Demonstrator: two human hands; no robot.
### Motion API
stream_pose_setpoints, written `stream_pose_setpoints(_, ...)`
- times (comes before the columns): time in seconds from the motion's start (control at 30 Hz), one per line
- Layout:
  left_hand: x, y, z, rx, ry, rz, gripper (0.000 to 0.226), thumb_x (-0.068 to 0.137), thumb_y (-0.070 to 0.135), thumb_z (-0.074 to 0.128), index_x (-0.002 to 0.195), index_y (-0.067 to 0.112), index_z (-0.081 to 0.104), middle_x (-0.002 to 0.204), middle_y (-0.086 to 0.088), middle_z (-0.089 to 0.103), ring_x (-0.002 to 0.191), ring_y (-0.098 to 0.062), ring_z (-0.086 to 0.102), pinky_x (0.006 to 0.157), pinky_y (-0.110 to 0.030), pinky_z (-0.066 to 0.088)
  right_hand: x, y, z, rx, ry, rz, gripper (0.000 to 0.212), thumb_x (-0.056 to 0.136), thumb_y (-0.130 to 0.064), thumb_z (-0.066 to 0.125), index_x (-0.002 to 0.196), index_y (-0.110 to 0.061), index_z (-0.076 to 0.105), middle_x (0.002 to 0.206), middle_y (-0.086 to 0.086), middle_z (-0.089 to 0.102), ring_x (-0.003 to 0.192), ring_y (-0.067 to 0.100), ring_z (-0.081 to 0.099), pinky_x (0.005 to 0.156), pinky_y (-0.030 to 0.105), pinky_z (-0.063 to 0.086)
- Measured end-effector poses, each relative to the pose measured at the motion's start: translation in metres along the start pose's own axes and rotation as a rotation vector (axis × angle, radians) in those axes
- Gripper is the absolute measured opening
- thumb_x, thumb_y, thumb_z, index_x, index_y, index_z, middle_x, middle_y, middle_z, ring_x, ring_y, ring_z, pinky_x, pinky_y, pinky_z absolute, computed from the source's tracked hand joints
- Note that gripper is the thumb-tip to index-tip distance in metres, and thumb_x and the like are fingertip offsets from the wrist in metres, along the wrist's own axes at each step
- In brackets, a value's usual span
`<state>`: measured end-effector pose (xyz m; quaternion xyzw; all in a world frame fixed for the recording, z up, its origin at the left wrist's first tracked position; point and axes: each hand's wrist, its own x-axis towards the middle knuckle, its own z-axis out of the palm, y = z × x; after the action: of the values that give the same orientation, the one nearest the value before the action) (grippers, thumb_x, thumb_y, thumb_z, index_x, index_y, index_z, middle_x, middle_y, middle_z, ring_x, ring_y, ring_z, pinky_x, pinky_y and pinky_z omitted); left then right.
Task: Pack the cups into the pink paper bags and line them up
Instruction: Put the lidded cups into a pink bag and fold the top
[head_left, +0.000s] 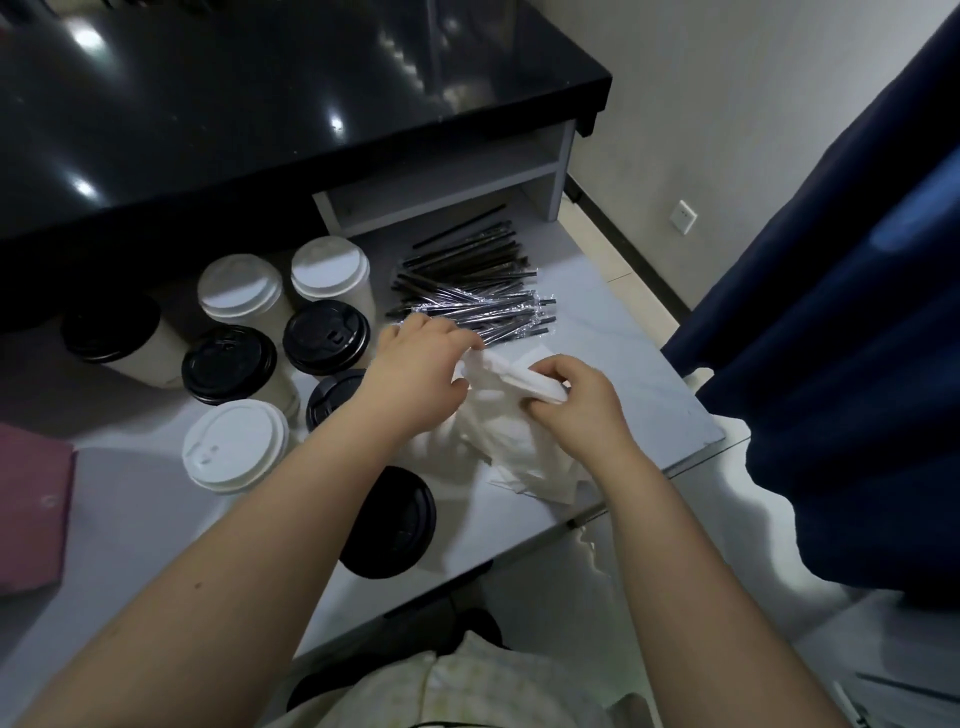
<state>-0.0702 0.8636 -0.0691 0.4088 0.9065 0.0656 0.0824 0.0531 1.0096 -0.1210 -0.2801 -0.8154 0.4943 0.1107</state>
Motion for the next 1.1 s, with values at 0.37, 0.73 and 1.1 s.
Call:
stream_pose_setpoints(0.37,-0.045,-0.063,-0.081,-0.047,0.31,-0.17,0.054,0.085,0.026,0.061,0.138,0.028,0.048,0.133,0.0,0.054,0.126,-0.028,0.04,0.1,-0.044,0.032,0.008,-0.124,-0.01,0.09,0.119,-0.289,0.028,0.076,-0.003,0.069,0.084,-0.03,0.067,0.078,-0.025,0.064,0.073,-0.008,0.057,0.059,0.006,0.042)
stream_pose_setpoints(0.73,-0.165,-0.2,-0.15,0.132,0.47,-0.369,0.049,0.087,0.035,0.059,0.135,0.032,0.05,0.133,0.005,0.053,0.124,-0.025,0.043,0.096,-0.043,0.033,-0.027,-0.266,0.121,0.115,-0.022,-0.604,0.035,0.076,-0.007,0.072,0.082,-0.041,0.065,0.087,-0.022,0.065,0.084,-0.002,0.059,0.067,0.007,0.042)
stream_pose_setpoints(1.1,-0.336,-0.379,-0.19,0.038,0.58,-0.487,0.04,0.084,0.032,0.067,0.124,0.03,0.061,0.124,0.005,0.061,0.12,-0.023,0.049,0.098,-0.046,0.035,-0.106,-0.387,0.301,0.09,0.013,-0.88,0.029,0.077,-0.003,0.069,0.091,-0.028,0.067,0.091,-0.013,0.061,0.087,0.001,0.056,0.075,0.013,0.044)
